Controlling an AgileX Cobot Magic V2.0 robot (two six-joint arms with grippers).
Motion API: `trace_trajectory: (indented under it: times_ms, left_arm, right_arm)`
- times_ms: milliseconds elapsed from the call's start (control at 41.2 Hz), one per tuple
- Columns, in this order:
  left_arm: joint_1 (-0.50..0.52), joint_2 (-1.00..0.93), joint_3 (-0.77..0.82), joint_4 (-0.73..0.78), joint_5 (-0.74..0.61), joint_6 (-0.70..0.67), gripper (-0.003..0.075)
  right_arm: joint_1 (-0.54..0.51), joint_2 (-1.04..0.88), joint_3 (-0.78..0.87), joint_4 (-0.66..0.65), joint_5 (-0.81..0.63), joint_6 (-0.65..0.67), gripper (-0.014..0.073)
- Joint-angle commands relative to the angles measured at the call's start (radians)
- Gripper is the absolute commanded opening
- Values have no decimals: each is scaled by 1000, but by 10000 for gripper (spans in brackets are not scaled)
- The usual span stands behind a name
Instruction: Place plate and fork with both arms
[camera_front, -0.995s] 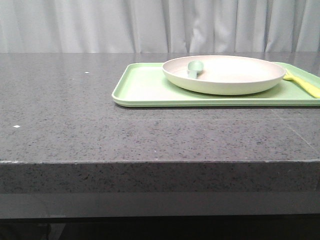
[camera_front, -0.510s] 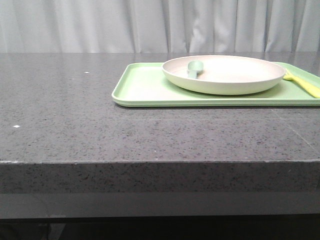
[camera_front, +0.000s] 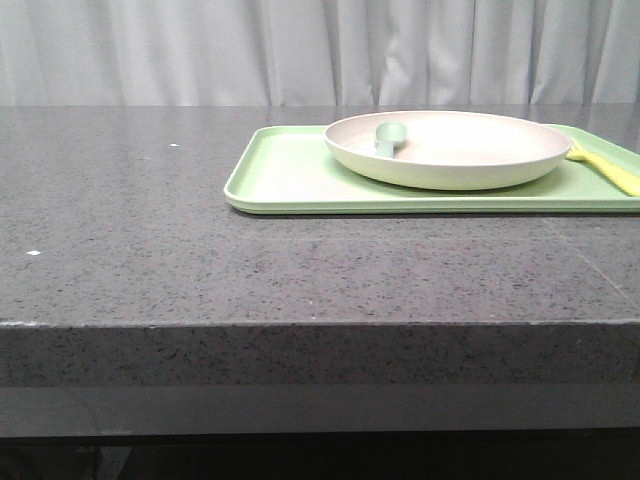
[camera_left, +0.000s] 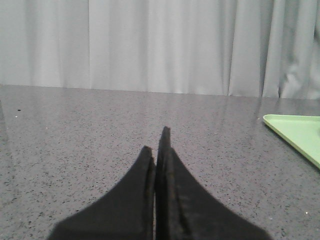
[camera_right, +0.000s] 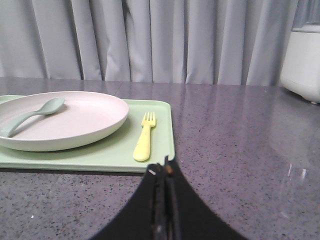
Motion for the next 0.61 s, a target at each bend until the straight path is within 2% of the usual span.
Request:
trace_trajectory:
  times_ms: [0,582]
  left_arm:
    - [2,-21,2,-9,-87,-9,-18]
    - [2,-21,2,-9,-87,-9,-18]
  right_arm:
    - [-7,-19,-4,1,-85,-3,-68]
    - [-20,-19,-4,1,-85,-3,-68]
